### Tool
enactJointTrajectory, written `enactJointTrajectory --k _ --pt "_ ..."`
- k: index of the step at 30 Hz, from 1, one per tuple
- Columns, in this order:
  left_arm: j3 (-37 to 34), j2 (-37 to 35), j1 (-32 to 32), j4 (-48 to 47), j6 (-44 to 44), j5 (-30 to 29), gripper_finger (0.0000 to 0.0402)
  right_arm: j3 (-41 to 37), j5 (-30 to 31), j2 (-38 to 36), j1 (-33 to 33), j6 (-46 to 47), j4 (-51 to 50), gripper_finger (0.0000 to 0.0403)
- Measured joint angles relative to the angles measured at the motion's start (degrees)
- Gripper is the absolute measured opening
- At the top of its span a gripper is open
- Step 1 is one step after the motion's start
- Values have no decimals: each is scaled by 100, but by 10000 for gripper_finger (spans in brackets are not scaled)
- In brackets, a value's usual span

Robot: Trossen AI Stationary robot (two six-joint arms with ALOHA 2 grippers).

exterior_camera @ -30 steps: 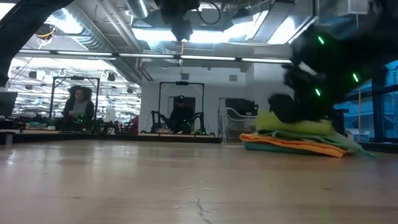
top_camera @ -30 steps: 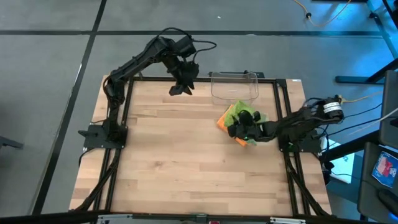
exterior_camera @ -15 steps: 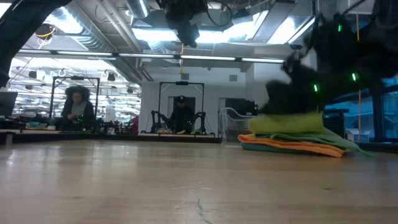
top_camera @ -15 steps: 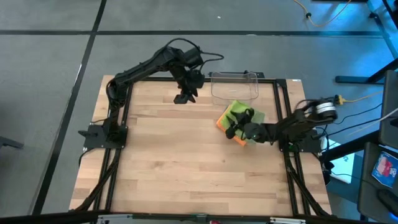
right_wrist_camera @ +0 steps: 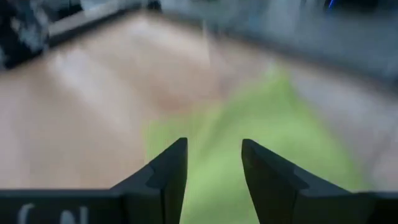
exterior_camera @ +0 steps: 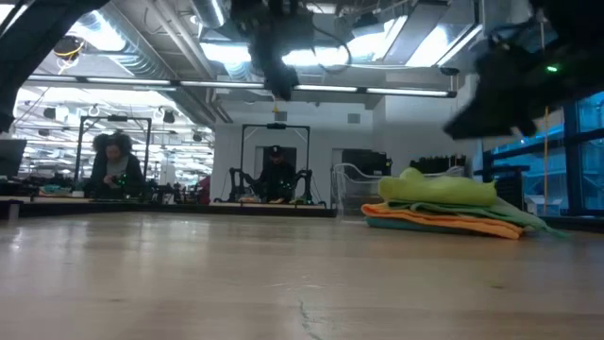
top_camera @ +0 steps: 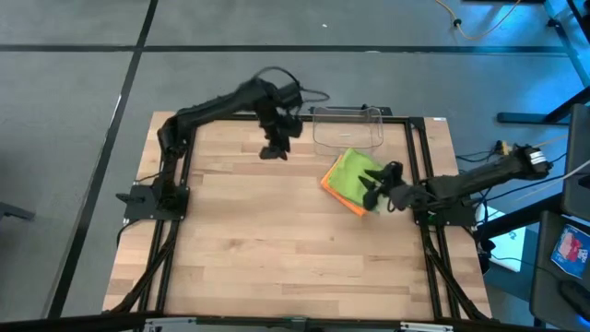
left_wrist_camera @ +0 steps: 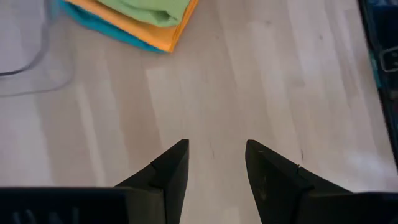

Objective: Fold microfiber towels
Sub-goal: Put the folded microfiber cloths into the transparent bin

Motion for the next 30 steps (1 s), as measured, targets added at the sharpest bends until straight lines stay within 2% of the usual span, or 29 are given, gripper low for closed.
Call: enactJointTrajectory --k 2,5,7,10,15,17,20,22,24,30 --pt "-438 10 -136 547 -237 -118 149 0 -528 -416 124 977 -1069 155" --pt "-1044 6 -394 1159 -496 -928 149 132 -1326 -778 253 2252 -2232 155" --pt "-1426 7 -549 1649 -671 -1253 149 268 -1548 -853 312 2700 -2702 155" --pt "-2119 4 -738 2923 -961 -1278 150 519 -1623 -834 330 3042 -3290 155" --pt "-3356 4 -976 5109 -1680 -1464 150 704 -659 -747 304 2778 -3328 155" --pt "-3715 4 -1088 5783 -2290 -2098 148 730 -450 -707 239 2649 -3329 155" --pt "-4037 128 -1274 6314 -2501 -3117 140 730 -412 -534 -4 2484 -3315 155" --pt "-4059 310 -1361 6387 -2616 -3220 131 730 -625 -306 -226 2285 -3181 155" --pt "-3943 498 -1404 6561 -2765 -3039 123 730 -820 -39 -474 1989 -2866 155" --pt "-3140 1210 -1416 6467 -2773 -3041 102 734 -928 616 -1073 1297 -2309 155"
